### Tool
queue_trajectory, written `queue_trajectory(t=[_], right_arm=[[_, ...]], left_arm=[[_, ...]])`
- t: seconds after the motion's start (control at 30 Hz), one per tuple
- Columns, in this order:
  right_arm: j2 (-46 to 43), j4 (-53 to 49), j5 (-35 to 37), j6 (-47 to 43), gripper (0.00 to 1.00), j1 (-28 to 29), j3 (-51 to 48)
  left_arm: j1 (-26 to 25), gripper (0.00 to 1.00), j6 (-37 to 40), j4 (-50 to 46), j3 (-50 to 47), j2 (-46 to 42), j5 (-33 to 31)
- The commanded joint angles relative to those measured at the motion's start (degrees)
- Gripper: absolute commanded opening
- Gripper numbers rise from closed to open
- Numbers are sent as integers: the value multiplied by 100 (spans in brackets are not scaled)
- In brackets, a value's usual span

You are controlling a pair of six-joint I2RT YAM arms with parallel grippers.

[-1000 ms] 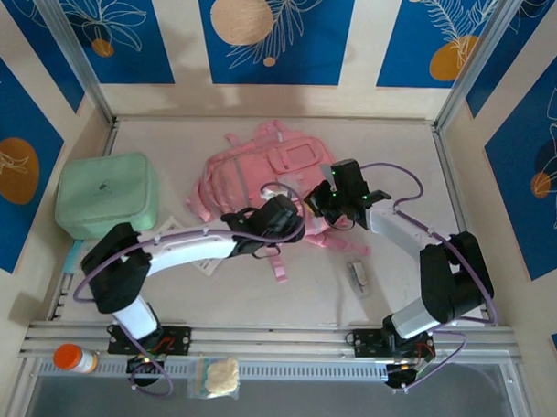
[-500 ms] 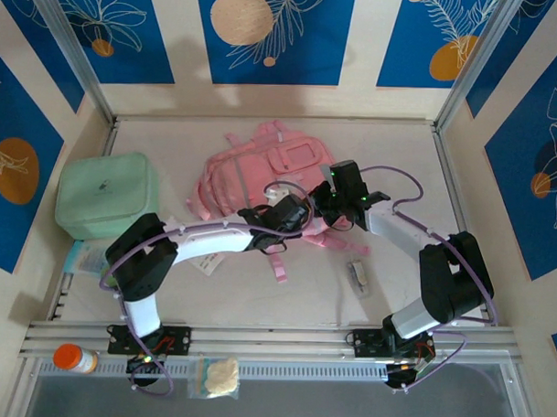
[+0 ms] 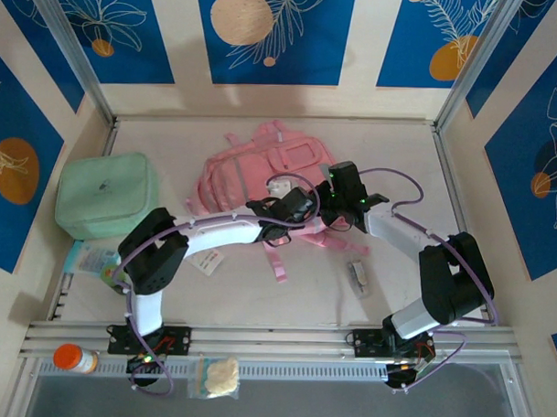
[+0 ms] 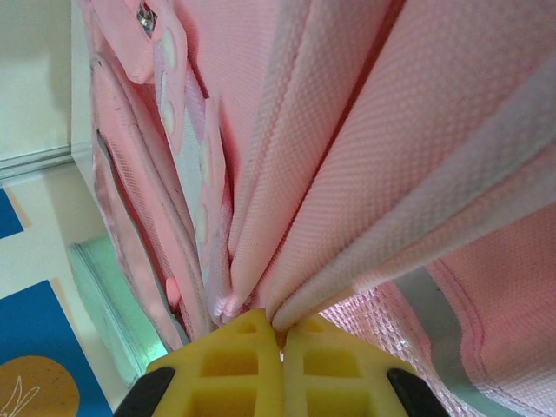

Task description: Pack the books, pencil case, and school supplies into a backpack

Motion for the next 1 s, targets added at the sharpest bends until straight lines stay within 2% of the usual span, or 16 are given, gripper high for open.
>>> queue_trajectory(t=[0.0,0.2,0.43,0.57,0.63,0.87,0.97], right_arm=[[-166,30,-290,-34,0,42,-25],[-120,-2,-325,-124,0,18,53],[-105,-101,-281,-245,0,-4,100],[-81,-195,-452,-513,0,-207,179],[18,-443,-501,-799,0,-304,383],[302,-520,-1069,-1248,0,-891,658],[460,-742,-1235,-1412,0,-961,872]], left_arm=[[225,18,150,284,-74,-283,-416],[342,10,411,708,-405,-557,137],[350,0,528,614,-304,-644,414],[386,0,724,220,-326,-990,718],[465,0,805,-25,-385,-1117,1076],[657,0,1255,-608,-1212,-1636,1178],[819,0,1489,-742,-1475,-1691,1073]])
